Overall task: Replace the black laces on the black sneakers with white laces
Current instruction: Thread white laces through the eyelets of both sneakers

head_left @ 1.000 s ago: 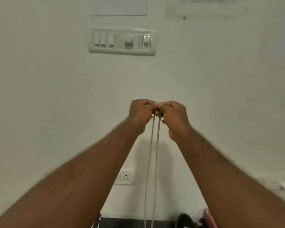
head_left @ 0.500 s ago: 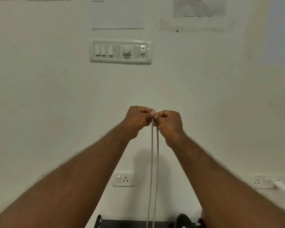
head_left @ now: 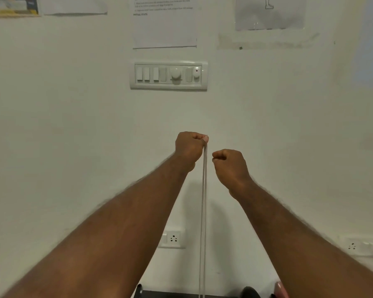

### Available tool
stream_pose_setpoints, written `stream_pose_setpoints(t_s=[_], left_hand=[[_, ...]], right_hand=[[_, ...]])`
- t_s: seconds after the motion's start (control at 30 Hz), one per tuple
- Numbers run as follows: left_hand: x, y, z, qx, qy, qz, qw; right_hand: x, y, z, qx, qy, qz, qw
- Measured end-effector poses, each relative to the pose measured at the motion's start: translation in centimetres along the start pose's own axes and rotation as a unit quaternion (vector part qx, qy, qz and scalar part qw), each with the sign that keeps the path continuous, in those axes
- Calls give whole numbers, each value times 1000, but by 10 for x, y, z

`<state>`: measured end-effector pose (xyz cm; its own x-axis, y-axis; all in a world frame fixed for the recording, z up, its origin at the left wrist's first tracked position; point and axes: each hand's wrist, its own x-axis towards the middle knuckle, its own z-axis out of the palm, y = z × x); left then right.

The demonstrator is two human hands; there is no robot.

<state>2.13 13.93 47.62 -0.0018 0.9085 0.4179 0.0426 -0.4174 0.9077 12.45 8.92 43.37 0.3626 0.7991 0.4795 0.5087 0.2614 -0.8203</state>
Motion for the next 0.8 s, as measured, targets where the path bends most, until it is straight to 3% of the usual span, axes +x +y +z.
stream_pose_setpoints(t_s=[0.2, 0.43, 0.53, 0.63, 0.67, 0.73, 0.77, 0.8], left_hand=[[-4, -4, 4, 5, -21, 4, 1000], [-35, -31, -13, 48, -108, -16, 993], [-49, -57, -25, 112, -91, -72, 987], [-64, -92, -35, 185, -173, -188, 949], [-67, -109, -38, 256, -187, -176, 932], [-68, -138, -45, 386, -97, -36, 917], [-73, -151, -48, 396, -41, 26, 917], [-78, -167, -51, 406, -15, 83, 910]], right_hand=[[-3, -7, 3, 27, -11, 8, 1000], [-21, 20, 5, 69, -2, 57, 996], [-44, 51, 5, 37, -74, 111, 990], [-65, 92, 6, 8, -131, 219, 967], [-73, 109, 9, 14, -77, 216, 973], [-86, 138, 10, 0, 86, 109, 990], [-97, 147, 11, -3, 115, 67, 991], [-109, 156, 13, -11, 91, 52, 994]])
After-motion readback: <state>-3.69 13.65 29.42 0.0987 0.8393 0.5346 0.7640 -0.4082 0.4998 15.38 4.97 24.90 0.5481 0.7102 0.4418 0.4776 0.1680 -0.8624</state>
